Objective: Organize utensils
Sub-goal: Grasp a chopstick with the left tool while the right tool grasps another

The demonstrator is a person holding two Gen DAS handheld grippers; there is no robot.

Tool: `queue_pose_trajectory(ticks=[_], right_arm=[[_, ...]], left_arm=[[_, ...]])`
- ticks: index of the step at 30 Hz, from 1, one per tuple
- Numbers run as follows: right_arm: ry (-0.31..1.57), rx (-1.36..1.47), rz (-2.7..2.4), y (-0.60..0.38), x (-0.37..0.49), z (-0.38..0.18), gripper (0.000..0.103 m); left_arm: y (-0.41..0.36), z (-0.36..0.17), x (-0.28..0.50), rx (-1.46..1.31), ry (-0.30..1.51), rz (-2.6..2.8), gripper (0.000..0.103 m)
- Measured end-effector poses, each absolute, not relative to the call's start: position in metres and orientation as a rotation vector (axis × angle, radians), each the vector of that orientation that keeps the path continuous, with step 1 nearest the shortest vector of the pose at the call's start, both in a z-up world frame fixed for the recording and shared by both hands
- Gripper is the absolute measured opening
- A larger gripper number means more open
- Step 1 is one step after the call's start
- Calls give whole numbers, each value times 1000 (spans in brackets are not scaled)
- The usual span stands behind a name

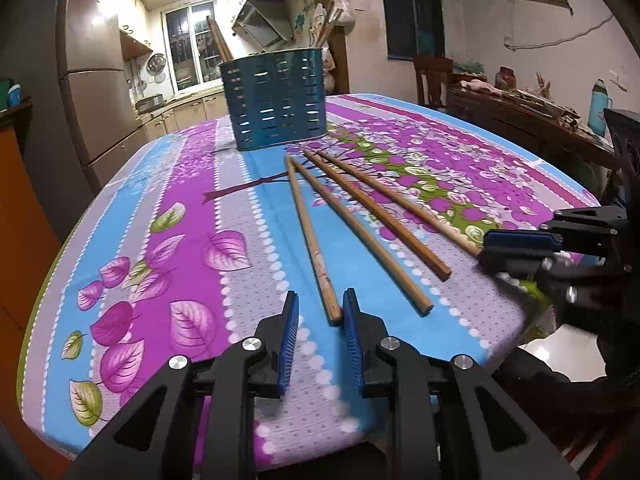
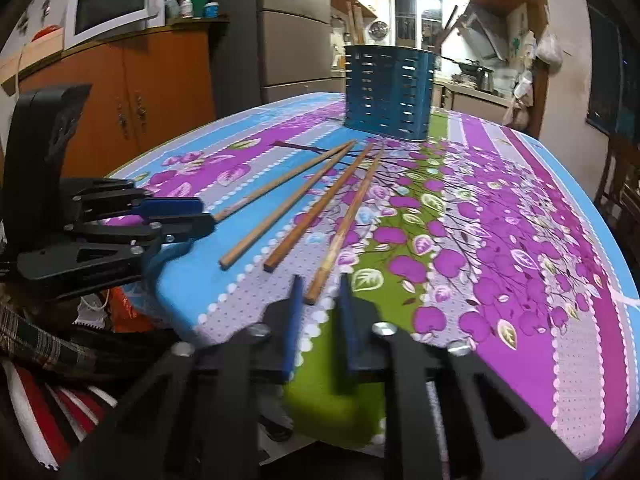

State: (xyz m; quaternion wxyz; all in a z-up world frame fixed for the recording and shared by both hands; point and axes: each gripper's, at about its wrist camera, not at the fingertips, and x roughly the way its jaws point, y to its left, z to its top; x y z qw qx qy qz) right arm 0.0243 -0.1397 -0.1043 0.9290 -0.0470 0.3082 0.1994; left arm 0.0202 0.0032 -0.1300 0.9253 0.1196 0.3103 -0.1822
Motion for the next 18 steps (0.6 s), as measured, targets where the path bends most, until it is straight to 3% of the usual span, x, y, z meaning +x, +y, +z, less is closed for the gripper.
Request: queue_pose_trajectory(ticks=[11, 18], right_arm=[[598, -84, 364, -145, 21, -108, 13], [573, -61, 332, -146, 22, -110, 13]], left_arm=[[-4, -132, 11, 296, 590, -354, 25], [-5, -135, 8, 285, 569, -365, 15]])
